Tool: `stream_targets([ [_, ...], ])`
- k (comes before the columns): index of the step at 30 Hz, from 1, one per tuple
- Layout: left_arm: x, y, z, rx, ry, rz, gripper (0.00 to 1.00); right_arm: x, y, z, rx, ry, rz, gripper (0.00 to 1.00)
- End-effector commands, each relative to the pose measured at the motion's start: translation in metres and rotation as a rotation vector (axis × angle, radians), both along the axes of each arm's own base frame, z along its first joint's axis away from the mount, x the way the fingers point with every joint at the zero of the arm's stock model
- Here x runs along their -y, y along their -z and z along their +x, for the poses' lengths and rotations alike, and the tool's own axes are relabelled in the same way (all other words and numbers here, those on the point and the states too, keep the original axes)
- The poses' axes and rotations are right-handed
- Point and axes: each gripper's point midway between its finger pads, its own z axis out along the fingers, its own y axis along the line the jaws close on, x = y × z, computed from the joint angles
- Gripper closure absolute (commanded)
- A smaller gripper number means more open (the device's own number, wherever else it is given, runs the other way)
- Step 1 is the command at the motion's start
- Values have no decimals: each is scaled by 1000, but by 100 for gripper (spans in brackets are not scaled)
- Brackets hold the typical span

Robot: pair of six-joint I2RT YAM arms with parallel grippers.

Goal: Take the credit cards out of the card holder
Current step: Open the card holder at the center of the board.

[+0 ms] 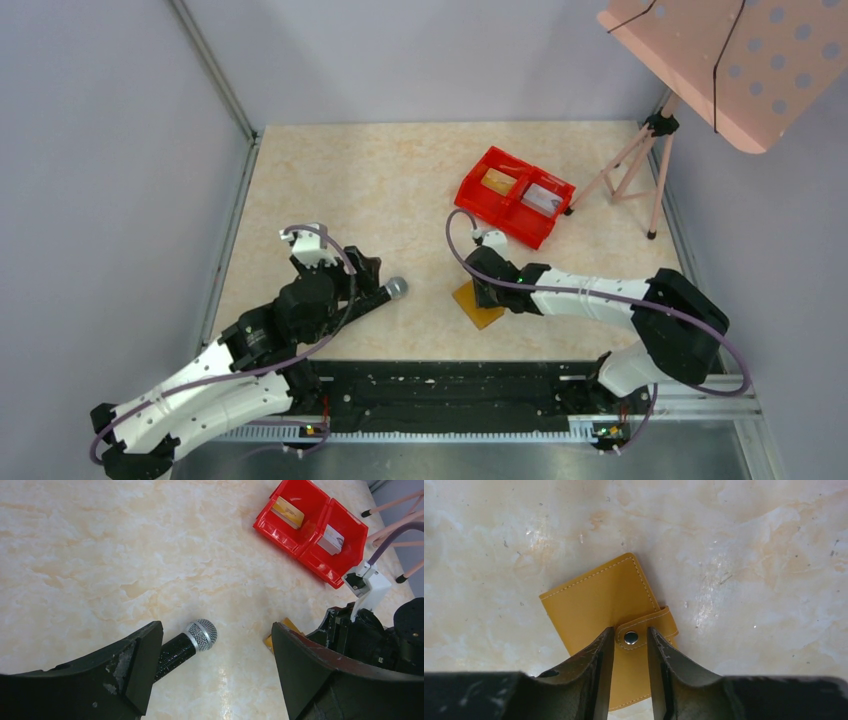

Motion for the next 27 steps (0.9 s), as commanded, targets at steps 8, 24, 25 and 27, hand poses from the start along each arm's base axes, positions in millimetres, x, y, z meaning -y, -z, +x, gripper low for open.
stream_targets([
  [8, 31, 11, -3, -43, 102, -73, 17, -1, -13, -2, 51, 48, 50, 100],
  [24, 83, 38, -5, -167, 251, -81, 21, 8, -68, -12, 149, 128, 340, 100],
  [25, 86, 41, -5, -178, 257, -80, 21, 9, -71, -13, 153, 129, 351, 100],
  [27, 93, 45, -6, -197, 276, -84, 21, 10, -79, -14, 164, 126, 382, 100],
])
